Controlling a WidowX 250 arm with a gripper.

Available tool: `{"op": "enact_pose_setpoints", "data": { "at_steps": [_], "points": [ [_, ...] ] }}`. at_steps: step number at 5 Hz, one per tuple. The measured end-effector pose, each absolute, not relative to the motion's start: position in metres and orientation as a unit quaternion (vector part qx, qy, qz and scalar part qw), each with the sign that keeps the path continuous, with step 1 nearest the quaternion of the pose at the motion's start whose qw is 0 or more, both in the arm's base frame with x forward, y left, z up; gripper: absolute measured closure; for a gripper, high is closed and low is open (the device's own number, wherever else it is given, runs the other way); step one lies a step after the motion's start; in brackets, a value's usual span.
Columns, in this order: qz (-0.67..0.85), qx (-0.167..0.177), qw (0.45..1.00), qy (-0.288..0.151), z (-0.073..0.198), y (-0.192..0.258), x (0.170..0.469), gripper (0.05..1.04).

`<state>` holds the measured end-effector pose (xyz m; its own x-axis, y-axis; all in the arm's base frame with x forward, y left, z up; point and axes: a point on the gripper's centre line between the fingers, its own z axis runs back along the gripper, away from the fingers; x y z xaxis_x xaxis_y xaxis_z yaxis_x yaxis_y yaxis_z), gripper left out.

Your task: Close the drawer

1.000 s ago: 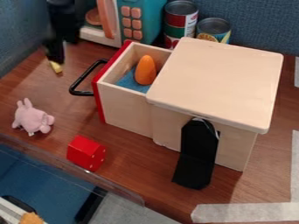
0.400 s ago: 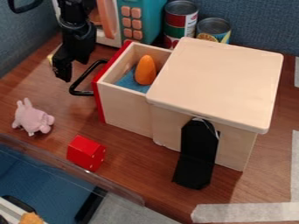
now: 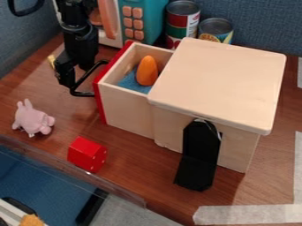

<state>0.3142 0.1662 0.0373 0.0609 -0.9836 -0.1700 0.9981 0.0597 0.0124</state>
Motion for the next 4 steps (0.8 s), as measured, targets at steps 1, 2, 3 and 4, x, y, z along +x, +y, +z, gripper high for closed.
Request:
{"op": "enact_pose_setpoints", "data": {
  "at_steps": [1,2,3,4],
  "points": [
    [-0.681,0.059,0.728,0.053,0.035,0.161,0.314,0.083],
    [-0.683,0.061,0.726,0.048,0.029,0.149,0.317,0.083],
    [-0.691,0.057,0.719,0.046,0.021,0.130,0.316,0.083],
    [-0.701,0.052,0.711,0.034,0.024,0.110,0.317,0.083]
  ]
}}
